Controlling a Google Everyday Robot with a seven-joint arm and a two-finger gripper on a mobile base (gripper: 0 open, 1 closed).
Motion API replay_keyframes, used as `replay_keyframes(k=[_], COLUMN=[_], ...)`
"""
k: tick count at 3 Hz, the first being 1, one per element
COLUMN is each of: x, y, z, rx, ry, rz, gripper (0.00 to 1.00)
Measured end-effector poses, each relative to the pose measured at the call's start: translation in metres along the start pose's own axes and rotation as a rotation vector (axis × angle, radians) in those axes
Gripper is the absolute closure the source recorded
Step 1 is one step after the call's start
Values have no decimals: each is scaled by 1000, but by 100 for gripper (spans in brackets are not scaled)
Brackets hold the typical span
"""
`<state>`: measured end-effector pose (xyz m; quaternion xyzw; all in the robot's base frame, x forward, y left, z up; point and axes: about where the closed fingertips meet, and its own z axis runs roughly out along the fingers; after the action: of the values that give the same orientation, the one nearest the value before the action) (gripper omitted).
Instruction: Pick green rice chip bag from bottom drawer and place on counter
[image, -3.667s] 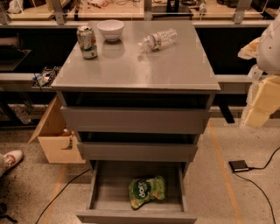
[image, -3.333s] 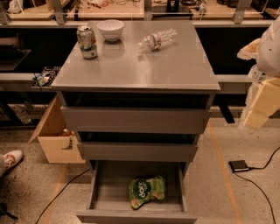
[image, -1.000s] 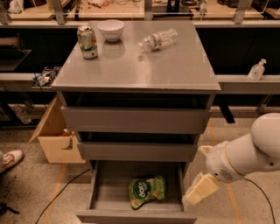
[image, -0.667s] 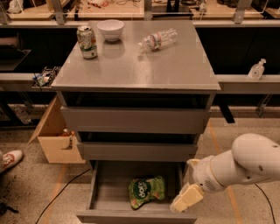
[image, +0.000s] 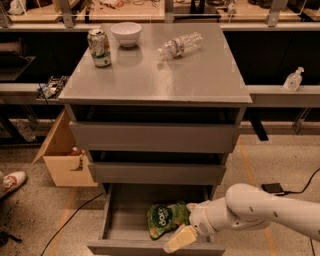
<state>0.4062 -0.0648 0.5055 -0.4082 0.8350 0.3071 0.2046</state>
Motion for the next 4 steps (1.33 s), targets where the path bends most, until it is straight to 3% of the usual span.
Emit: replay_keyframes(k=[1, 2, 3, 4], x=[18, 17, 28, 45], y=[1, 1, -19, -63], z=[24, 23, 32, 51], rx=[-35, -34, 6, 73], ry=[-5, -4, -34, -71], rz=[44, 42, 42, 35], gripper=[0, 0, 0, 0])
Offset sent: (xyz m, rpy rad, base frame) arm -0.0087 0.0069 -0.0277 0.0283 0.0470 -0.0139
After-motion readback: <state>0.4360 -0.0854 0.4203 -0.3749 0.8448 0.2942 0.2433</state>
